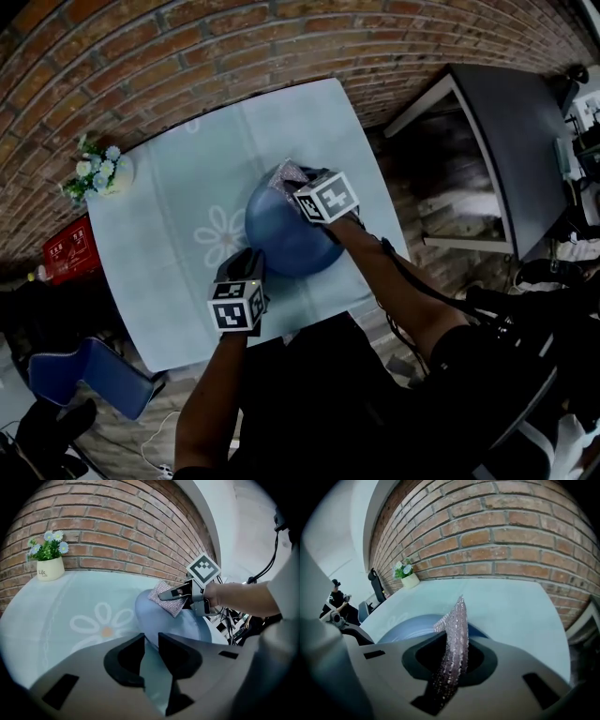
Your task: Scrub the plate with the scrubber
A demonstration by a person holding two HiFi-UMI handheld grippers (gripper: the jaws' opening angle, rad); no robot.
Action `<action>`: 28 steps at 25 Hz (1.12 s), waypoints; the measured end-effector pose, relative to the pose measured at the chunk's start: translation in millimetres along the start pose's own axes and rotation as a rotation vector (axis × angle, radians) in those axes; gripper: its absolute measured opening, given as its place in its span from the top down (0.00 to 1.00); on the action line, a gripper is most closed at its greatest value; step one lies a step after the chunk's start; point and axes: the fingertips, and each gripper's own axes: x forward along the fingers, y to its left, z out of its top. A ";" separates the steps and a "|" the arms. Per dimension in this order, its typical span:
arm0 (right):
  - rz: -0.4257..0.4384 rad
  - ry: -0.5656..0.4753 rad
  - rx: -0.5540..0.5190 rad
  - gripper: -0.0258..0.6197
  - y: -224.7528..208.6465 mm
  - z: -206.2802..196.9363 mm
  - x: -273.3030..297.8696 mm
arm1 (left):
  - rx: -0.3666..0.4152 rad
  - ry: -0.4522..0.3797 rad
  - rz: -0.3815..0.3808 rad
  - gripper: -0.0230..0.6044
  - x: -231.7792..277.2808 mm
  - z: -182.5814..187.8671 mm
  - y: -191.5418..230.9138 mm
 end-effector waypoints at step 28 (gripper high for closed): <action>-0.441 -0.001 0.501 0.85 -49.7 -63.2 -62.2 | 0.203 0.065 -0.129 0.80 -3.1 -3.7 -9.7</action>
